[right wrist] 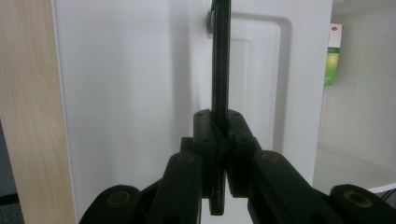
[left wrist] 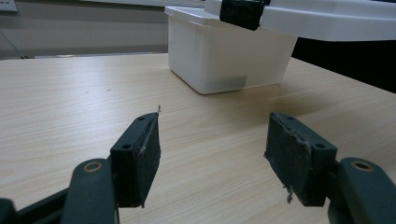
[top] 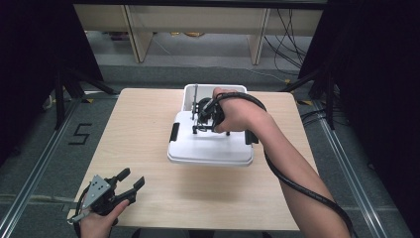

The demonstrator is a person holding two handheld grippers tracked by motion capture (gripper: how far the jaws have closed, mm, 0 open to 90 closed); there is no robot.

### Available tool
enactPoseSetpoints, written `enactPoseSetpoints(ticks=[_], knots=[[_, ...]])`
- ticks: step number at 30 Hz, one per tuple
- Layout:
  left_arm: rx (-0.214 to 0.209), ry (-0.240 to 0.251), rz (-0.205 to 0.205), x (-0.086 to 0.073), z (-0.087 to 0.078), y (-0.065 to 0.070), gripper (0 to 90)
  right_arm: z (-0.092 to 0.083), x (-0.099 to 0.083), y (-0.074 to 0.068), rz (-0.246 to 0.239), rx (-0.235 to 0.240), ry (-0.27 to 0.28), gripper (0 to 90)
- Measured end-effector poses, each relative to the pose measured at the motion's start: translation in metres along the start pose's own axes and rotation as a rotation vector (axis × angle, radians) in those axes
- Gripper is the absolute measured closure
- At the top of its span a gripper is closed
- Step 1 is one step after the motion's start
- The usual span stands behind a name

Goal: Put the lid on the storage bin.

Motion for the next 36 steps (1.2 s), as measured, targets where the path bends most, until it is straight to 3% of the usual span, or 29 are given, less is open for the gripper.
enactPoseSetpoints(ticks=[1, 5, 6, 13, 24, 25, 27, 32, 34, 36], knots=[[0.000, 0.000, -0.001, 0.000, 0.000, 0.000, 34.5, -0.001, 0.000, 0.002, -0.016, -0.004, 0.001, 85.2], [0.000, 0.005, -0.008, 0.000, 0.000, 0.000, 34.5, -0.003, -0.001, 0.005, 0.009, 0.001, 0.006, 85.2], [0.002, 0.005, -0.010, 0.000, 0.000, 0.000, 34.5, -0.002, -0.002, 0.008, -0.010, -0.006, 0.021, 85.2], [0.023, -0.013, 0.000, 0.000, -0.004, 0.000, 34.5, -0.009, -0.006, 0.017, -0.009, -0.022, 0.017, 85.2], [-0.001, -0.003, 0.005, 0.001, -0.002, 0.002, 34.5, -0.014, -0.009, 0.023, 0.018, -0.051, 0.036, 85.2], [-0.001, -0.003, 0.004, 0.001, -0.003, 0.003, 34.5, -0.015, -0.008, 0.023, 0.000, -0.053, 0.039, 85.2], [-0.001, 0.002, 0.003, 0.002, -0.004, 0.002, 34.4, -0.015, -0.007, 0.021, 0.028, -0.049, 0.041, 85.2], [-0.010, 0.014, 0.003, 0.001, -0.003, 0.000, 34.5, -0.014, -0.005, 0.025, 0.004, -0.056, 0.045, 85.2], [-0.002, 0.000, 0.005, 0.002, -0.004, 0.001, 34.5, -0.014, -0.004, 0.026, 0.025, -0.051, 0.036, 85.2], [-0.002, 0.001, 0.005, 0.002, -0.004, 0.001, 34.5, -0.011, -0.003, 0.030, -0.007, -0.057, 0.051, 85.2]])
Point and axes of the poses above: each handheld gripper's, and its own axes: z roughly forward along the jaws, x roughly out of its top, y roughly to its right, the point moved 1 cm from there along z, roughly forward along the jaws, and after that the axes turned 4 degrees about z, right-handed, at the moved point
